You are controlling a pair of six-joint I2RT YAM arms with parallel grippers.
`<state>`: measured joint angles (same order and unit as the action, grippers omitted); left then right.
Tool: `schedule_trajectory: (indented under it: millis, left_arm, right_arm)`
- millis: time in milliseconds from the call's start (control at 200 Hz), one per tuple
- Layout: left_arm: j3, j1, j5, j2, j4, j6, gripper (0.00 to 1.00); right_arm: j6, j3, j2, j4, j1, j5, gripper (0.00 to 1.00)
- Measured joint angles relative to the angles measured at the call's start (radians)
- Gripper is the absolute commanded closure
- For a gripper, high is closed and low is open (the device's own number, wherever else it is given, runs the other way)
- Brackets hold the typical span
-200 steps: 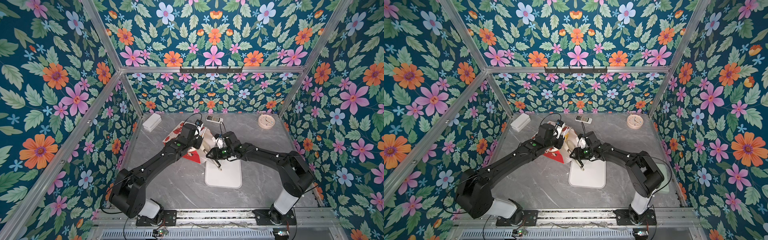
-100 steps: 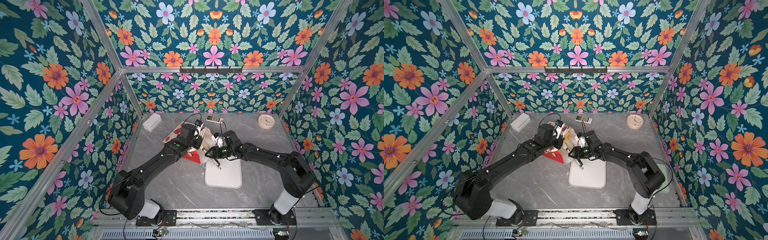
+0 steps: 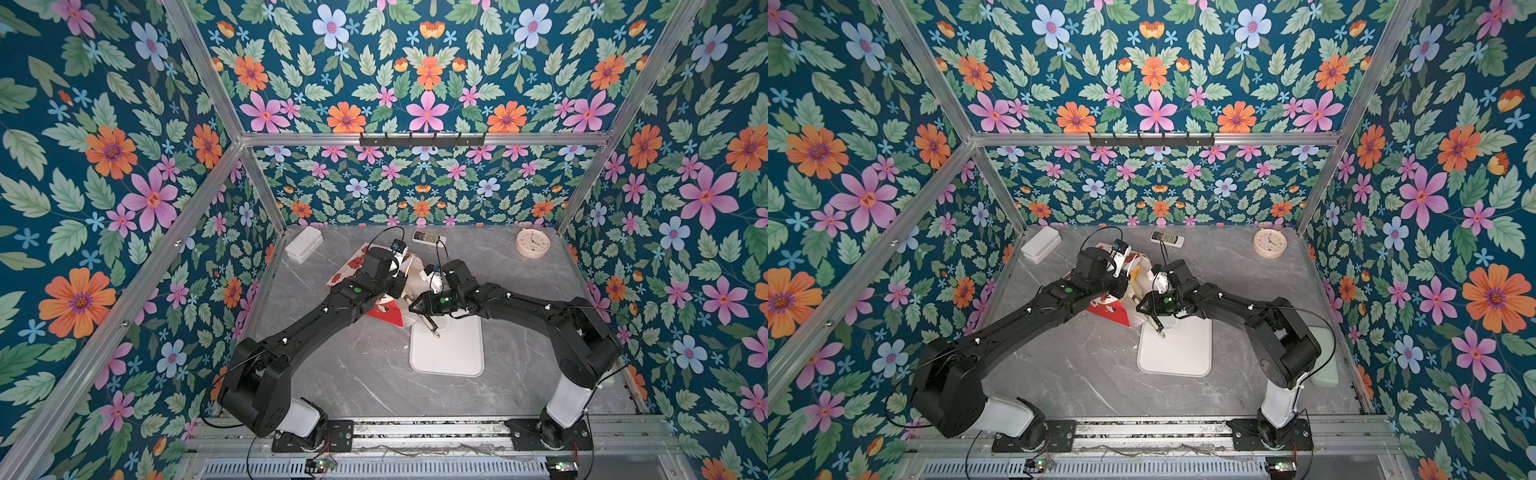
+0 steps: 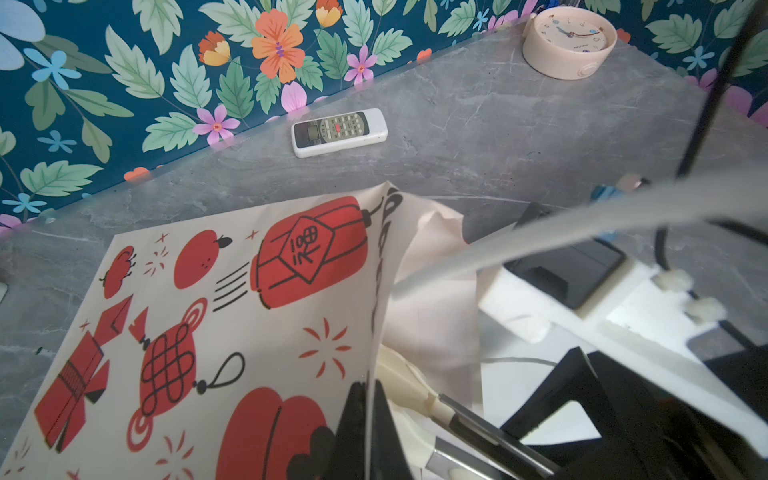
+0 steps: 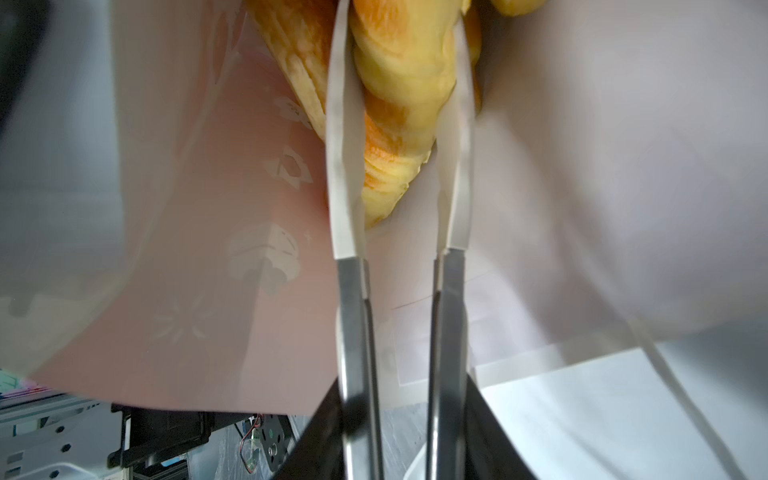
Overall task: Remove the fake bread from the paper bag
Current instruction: 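Insert the tongs into the bag and pinch the yellow bread, then pull the striped bread out of the bag with the right gripper's tongs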
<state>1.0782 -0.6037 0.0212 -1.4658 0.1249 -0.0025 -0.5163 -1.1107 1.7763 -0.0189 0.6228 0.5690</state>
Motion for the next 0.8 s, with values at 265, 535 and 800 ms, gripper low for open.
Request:
schedule_trajectory:
  millis: [265,535,800]
  left_arm:
    - [0.015,-0.003,-0.058,-0.023,-0.014,-0.018,1.00]
    - [0.043,-0.003,-0.114,-0.068,-0.024,-0.040,1.00]
    - [0.050,-0.002,-0.138,-0.079,-0.035,-0.055,1.00]
  right_arm:
    - [-0.039,0.142,-0.123,0.015,0.000,-0.008,0.71]
    - [-0.066,0.265,-0.337,0.008,0.002,-0.049,0.72]
    - [-0.022,0.294,-0.540,-0.116,0.002,-0.106,0.71]
